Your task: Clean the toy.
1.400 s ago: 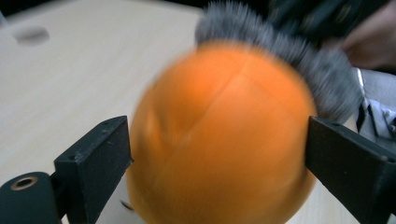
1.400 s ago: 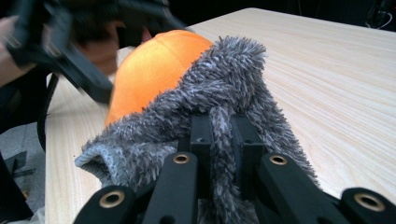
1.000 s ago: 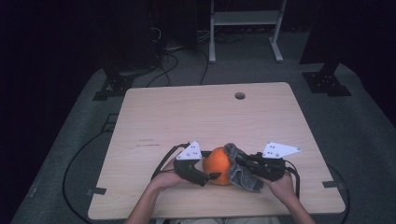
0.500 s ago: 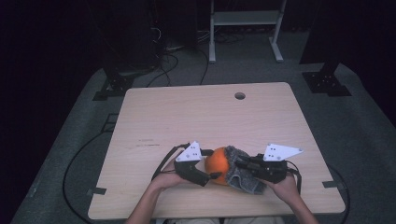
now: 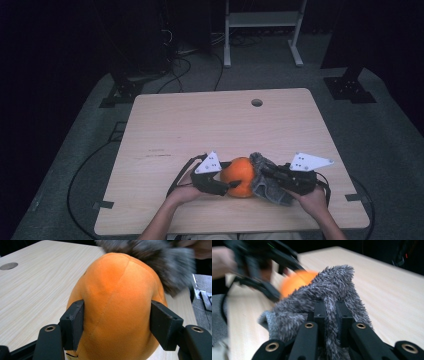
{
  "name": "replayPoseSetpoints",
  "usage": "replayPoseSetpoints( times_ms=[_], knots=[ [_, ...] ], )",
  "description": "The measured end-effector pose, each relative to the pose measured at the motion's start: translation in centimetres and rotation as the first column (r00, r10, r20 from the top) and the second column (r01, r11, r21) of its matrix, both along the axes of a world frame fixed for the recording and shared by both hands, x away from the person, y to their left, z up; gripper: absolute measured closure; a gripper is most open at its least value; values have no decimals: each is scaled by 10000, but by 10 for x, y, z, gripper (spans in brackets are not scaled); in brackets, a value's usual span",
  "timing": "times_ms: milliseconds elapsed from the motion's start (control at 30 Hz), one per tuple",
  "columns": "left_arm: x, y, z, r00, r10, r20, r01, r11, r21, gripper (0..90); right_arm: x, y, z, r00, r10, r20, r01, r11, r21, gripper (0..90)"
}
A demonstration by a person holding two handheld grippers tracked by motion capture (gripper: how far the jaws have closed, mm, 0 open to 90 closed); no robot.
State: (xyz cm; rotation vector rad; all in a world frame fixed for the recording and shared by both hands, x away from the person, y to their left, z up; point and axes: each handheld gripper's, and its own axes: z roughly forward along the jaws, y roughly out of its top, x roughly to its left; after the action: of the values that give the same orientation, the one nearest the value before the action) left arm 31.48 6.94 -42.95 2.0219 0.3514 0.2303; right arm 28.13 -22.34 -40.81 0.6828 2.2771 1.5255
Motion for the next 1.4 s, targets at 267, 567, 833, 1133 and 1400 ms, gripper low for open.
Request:
replayPoseSetpoints(
  times_ms=[267, 567, 833, 1133, 1400],
  knots=[
    [-5, 0, 0, 9971, -733, -202, 736, 9972, 102, 329, 1, 15, 0, 9979, 641, 131, -640, 9979, -107, 807],
    [-9, -11, -3, 9996, -44, 284, 39, 9998, 191, 317, -9, 12, 7, 9982, 333, 492, -320, 9991, -272, 807],
    [-11, -9, -3, 9948, -1018, 104, 1015, 9946, 204, 307, 3, 7, 1, 9987, 488, 165, -487, 9988, -46, 808],
    [-9, -18, -4, 9982, -317, 514, 285, 9977, 607, 230, 0, 1, 3, 9995, 275, 145, -272, 9994, -202, 807],
    [-16, -17, -6, 9946, -759, 704, 690, 9930, 954, 314, -11, 34, 14, 9907, 1219, 607, -1171, 9902, -764, 807]
  ],
)
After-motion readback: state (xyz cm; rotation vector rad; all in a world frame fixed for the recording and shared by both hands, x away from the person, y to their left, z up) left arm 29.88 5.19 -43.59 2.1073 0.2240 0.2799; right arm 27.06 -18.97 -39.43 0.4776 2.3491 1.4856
